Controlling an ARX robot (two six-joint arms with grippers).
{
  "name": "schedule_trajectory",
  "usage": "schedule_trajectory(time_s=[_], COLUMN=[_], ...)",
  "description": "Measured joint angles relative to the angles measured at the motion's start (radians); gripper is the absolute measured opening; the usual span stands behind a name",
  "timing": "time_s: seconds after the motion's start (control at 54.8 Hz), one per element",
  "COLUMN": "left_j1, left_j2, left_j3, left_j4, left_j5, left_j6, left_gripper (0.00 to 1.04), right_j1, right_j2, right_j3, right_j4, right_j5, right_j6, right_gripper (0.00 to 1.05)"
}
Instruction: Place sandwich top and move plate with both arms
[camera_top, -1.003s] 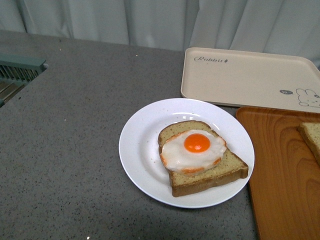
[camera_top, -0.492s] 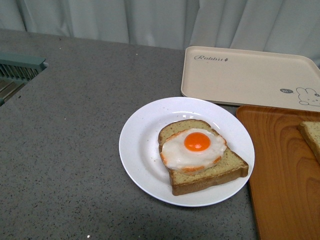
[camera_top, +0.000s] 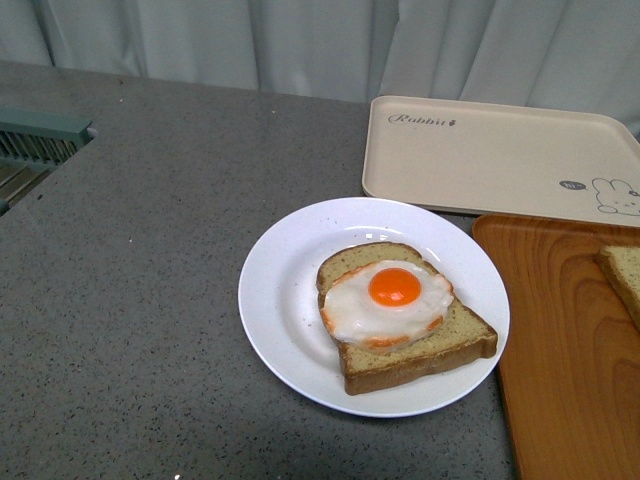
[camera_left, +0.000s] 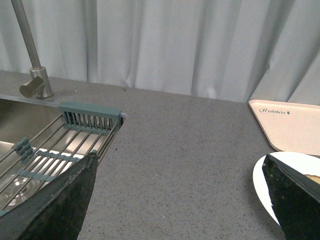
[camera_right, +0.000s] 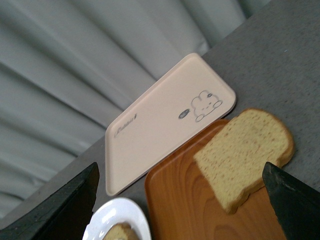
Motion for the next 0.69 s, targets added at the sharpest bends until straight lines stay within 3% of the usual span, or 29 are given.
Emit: schedule_trajectory(time_s=[0.219, 0.492, 0.693], left_j1=[0.0, 0.0, 0.0], left_j2=[0.0, 0.0, 0.0], left_j3=[0.0, 0.0, 0.0], left_j4=[0.0, 0.0, 0.0], left_j5=[0.0, 0.0, 0.0], left_j6=[0.0, 0.0, 0.0], left_gripper=[0.98, 0.98, 0.98], right_j1=[-0.027, -0.051, -0.129], right_j2=[0.363, 0.687, 0.947], right_j3=[0.123, 0.278, 0.387], right_j4=[0.138, 0.163, 0.178], right_j5=[0.013, 0.08, 0.103], right_j6=[0.022, 0.009, -0.024], right_gripper=[0.96, 0.96, 0.96])
